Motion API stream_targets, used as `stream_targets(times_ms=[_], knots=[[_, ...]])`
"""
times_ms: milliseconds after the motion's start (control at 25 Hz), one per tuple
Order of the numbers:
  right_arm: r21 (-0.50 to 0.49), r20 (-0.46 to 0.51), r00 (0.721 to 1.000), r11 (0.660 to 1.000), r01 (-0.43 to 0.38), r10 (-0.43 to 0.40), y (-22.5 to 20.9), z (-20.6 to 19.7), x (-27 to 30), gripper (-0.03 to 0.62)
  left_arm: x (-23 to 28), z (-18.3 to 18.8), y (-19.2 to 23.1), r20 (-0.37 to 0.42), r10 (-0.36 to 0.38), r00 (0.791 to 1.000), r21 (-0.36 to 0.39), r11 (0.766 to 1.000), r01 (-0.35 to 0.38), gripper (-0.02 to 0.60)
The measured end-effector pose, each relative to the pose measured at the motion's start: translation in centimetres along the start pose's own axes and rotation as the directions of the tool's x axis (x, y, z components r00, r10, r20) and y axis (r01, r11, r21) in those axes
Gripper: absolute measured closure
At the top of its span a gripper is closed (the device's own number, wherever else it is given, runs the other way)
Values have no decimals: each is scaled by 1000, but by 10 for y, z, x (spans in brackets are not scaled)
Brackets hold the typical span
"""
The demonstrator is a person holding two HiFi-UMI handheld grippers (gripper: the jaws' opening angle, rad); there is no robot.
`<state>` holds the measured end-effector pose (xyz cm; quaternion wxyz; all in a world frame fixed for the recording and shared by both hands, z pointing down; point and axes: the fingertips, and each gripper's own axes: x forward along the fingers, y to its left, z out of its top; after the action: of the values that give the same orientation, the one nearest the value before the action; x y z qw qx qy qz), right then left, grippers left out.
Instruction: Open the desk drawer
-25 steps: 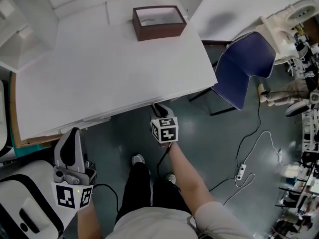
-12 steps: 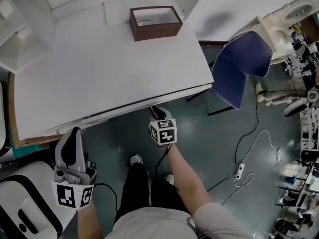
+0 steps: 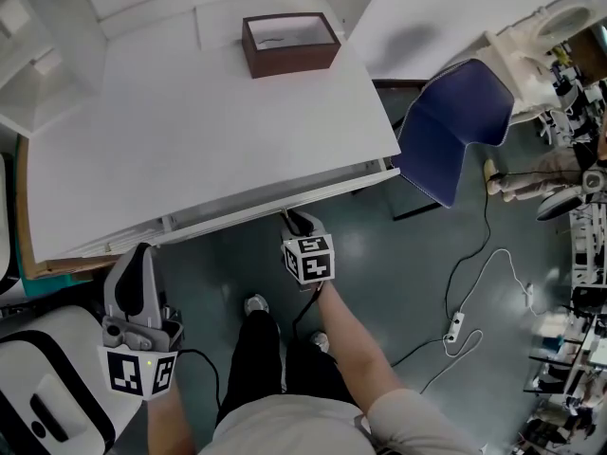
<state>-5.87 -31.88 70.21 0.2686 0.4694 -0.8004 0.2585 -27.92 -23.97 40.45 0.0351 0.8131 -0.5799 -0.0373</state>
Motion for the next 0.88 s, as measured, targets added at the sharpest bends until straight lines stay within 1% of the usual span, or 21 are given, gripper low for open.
stream_targets(times_ms=[440,880], knots=[[9,-11,1000,1000,-11,11,4,-20,-20,517,-6,6,-18,11,5,1000,-1,1000,-5,577],[7,-21,1000,1000,-21,21,8,-41,-39,517,-20,10,-33,21,28,999,6,1000,-28,577]])
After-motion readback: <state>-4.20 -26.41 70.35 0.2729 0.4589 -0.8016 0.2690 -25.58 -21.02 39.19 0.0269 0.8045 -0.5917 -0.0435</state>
